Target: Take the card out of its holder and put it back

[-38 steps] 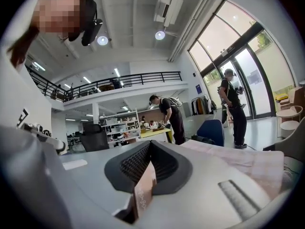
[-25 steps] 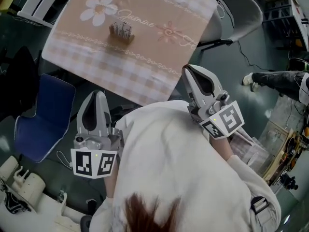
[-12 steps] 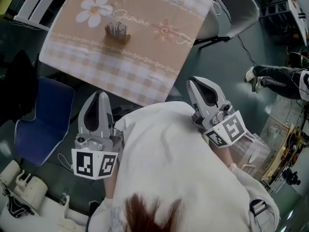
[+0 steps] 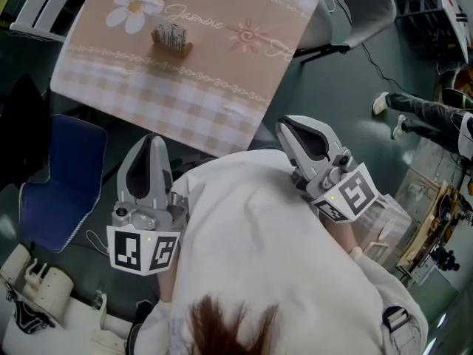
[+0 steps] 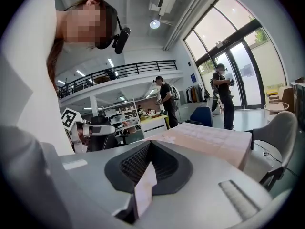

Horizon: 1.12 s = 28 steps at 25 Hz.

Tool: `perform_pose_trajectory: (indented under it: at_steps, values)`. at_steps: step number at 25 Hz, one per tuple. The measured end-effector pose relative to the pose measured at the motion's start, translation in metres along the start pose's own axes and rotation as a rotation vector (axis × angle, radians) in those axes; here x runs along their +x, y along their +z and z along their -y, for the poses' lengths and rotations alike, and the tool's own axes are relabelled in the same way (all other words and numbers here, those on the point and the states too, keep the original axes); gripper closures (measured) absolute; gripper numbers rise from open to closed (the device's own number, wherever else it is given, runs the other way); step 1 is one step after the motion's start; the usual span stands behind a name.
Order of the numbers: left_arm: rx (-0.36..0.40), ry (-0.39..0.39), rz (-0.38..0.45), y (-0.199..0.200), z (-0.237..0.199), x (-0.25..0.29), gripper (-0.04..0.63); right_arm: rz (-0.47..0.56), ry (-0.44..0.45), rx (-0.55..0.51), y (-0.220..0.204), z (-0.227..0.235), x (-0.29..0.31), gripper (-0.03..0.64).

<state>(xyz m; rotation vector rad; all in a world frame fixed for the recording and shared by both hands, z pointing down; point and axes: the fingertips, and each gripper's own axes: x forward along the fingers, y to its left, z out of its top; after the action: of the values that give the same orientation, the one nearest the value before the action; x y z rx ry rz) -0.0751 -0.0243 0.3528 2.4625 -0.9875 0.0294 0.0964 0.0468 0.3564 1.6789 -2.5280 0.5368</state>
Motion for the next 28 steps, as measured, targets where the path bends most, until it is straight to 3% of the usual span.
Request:
perform_pose_trajectory:
  at_steps: [28]
  values:
    - [-0.023, -0.022, -0.006, -0.012, 0.006, -0.022, 0.595, -0.053, 0.008, -0.017, -0.014, -0.022, -0.004, 0.618]
